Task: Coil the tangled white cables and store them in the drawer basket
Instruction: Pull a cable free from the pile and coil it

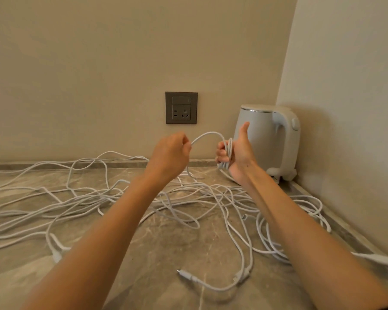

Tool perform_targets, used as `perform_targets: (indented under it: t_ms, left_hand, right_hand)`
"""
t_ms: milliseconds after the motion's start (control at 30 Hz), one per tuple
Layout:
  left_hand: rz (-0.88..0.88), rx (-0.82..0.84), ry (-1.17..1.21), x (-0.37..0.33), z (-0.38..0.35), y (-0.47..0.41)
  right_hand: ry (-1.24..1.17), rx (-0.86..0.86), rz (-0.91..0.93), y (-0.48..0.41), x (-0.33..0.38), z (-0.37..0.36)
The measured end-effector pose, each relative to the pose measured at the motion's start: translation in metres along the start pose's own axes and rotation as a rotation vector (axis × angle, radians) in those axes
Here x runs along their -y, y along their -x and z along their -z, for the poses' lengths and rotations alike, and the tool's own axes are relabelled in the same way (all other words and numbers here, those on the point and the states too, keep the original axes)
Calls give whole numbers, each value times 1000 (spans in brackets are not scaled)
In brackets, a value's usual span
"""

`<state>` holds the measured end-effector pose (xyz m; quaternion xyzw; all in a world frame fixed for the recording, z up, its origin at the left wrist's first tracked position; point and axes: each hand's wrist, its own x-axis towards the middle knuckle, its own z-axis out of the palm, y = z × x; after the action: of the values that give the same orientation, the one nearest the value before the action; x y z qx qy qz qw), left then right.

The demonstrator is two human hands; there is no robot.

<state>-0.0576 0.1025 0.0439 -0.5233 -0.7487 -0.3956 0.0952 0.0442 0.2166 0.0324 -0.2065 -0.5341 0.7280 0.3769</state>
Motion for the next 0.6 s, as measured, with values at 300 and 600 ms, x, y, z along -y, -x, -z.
perform_targets:
  t_ms: [300, 600]
  left_hand:
    - [-204, 85, -160, 0, 8, 0]
    - [-248, 158, 172, -11, 8, 6]
  right_hand:
    - [-2, 457, -306, 10, 7, -10]
    - [373, 224, -148, 4, -5, -10]
